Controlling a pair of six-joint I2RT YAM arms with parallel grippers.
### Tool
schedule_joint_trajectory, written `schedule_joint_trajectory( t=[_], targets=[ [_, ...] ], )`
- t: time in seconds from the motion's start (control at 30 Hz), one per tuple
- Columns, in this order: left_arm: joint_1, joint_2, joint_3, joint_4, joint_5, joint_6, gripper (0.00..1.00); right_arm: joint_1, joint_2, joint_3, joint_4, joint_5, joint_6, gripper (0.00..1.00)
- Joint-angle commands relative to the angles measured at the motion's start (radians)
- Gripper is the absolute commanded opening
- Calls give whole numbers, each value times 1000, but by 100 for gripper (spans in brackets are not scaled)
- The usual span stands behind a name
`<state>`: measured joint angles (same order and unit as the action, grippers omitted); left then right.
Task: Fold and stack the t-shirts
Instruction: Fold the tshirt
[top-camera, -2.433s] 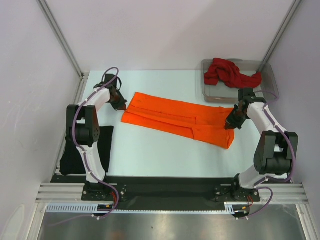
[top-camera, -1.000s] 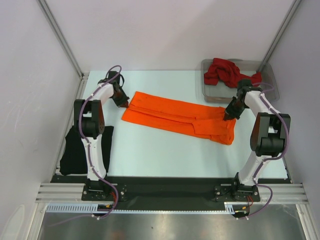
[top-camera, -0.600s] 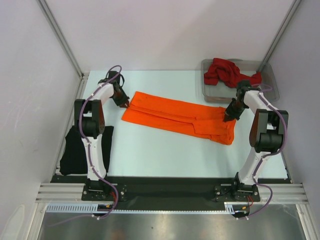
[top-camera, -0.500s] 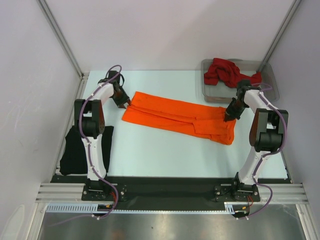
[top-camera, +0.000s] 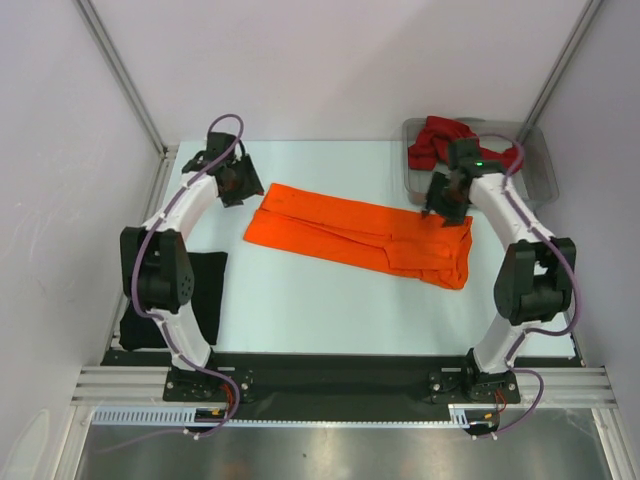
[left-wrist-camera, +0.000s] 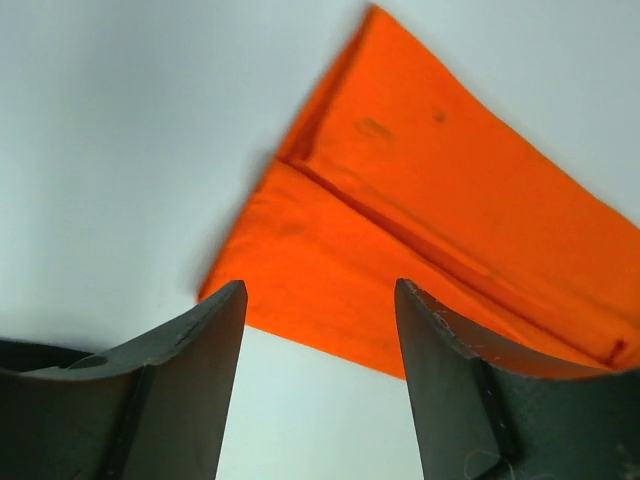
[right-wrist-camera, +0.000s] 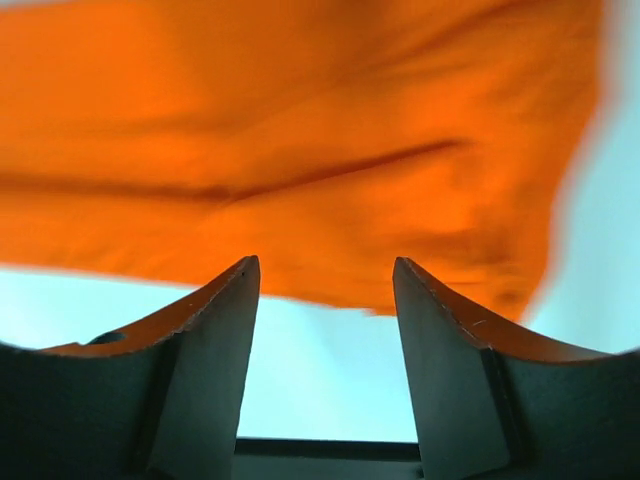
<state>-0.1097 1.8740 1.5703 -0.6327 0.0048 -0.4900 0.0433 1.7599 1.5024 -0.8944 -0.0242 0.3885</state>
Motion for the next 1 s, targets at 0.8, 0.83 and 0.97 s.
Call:
schedule_joint_trajectory(
  t=[0.8,0.83,0.97],
  targets=[
    [-110,108,-191,160,176,47,56,434,213,21,136,72,240,36],
    [-108,114,-185,156,173,56,56,440,208,13,147,70,237,36],
    [-102,97,-208,166,159,67,56,443,208,-19,166,75,245,35]
  ],
)
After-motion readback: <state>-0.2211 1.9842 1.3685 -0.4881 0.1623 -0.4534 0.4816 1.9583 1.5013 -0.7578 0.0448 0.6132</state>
